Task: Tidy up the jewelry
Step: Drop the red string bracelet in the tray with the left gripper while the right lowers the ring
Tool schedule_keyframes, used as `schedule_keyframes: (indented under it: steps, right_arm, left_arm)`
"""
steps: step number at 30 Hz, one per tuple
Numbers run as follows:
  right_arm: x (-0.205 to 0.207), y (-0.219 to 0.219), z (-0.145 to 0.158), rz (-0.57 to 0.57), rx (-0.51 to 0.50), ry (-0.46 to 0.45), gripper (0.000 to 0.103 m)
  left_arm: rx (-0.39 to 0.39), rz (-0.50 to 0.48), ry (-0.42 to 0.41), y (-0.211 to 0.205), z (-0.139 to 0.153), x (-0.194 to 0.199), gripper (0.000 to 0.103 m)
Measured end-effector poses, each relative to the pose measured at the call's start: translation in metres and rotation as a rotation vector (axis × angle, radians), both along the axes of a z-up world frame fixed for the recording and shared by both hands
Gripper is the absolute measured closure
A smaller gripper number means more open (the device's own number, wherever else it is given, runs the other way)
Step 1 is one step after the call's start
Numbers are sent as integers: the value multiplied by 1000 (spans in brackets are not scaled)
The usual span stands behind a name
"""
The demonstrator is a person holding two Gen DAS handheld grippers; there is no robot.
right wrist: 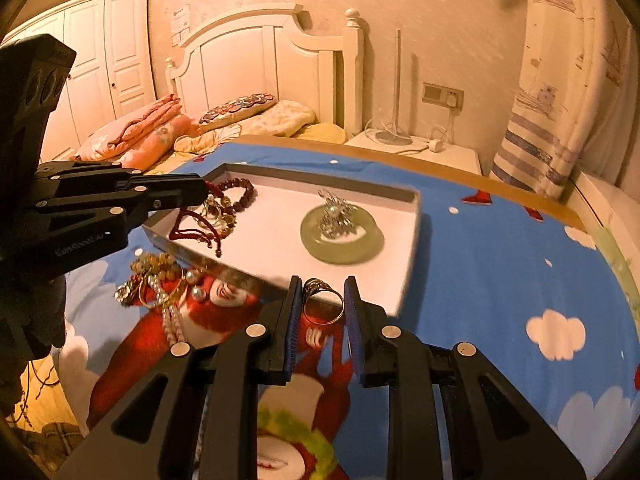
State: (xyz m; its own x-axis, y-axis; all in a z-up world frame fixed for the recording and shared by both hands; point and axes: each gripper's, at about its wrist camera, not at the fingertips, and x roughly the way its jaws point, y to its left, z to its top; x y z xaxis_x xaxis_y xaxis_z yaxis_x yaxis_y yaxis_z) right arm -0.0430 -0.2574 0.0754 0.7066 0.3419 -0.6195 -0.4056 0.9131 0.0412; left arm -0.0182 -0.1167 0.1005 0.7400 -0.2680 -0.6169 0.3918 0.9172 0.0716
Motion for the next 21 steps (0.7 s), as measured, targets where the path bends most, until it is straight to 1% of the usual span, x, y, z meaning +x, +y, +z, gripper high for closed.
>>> schedule_keyframes:
  steps: [7,13,17,21]
  right_arm:
    - [25,9,-2,2,-3,10,81]
    - [51,11,-20,-13,7,71,81]
    - [65,14,-32,-25,-5,110,81]
    - [76,13,-39,-41,5,149,80]
  left_arm:
    - [18,31,6,4,-6,23,99]
    - [77,92,9,2,-17,54,99]
    - [137,125,9,-4,-28,75,99]
    - [176,150,25,-5,-39,90,95]
